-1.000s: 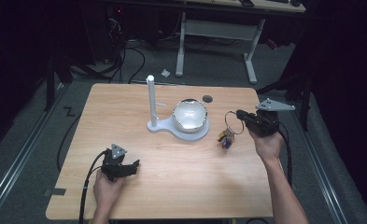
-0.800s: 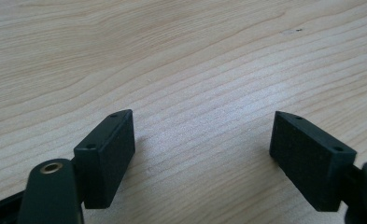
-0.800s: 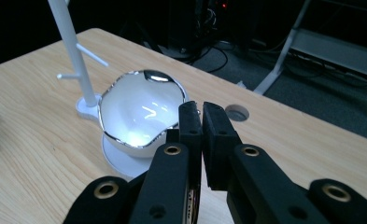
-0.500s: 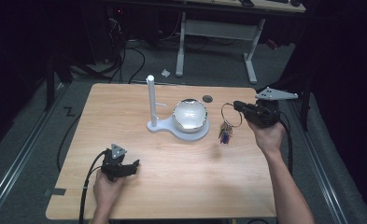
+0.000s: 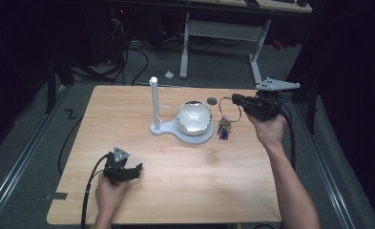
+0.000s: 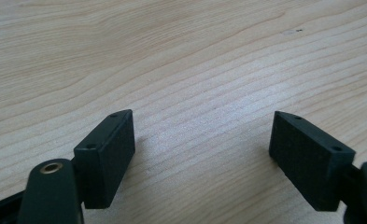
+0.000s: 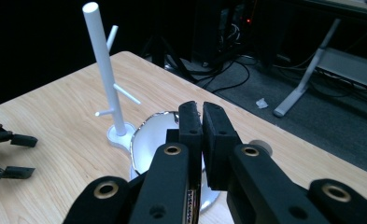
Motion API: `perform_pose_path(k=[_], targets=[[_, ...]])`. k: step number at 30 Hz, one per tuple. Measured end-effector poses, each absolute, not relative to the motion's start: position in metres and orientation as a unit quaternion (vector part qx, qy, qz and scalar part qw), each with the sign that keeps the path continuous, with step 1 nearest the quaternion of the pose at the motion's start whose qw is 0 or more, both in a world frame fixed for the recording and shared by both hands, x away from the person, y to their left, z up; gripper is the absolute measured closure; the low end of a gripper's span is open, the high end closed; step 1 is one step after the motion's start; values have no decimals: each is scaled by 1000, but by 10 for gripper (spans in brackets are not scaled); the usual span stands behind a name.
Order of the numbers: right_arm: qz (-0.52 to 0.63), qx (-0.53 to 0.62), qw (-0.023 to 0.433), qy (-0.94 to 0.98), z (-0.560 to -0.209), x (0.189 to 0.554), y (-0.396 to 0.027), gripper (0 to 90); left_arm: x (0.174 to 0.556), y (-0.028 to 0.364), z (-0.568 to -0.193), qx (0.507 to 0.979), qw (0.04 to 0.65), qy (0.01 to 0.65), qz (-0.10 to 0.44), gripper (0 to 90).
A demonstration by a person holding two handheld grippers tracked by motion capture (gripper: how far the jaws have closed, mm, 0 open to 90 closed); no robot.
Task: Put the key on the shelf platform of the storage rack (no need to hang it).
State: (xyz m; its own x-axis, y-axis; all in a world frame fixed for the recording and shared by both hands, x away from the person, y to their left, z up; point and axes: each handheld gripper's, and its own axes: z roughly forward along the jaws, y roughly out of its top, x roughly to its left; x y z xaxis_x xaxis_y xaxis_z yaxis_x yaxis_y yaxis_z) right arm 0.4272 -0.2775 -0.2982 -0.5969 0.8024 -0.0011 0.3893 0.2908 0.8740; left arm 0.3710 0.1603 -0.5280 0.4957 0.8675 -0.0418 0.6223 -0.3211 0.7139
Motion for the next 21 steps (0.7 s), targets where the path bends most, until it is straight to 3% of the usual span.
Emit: perform_pose_path(k=[21], targets=[[461,378,210,775,-285,462,-244,880,371,160,-528,793,345,470,178,229]])
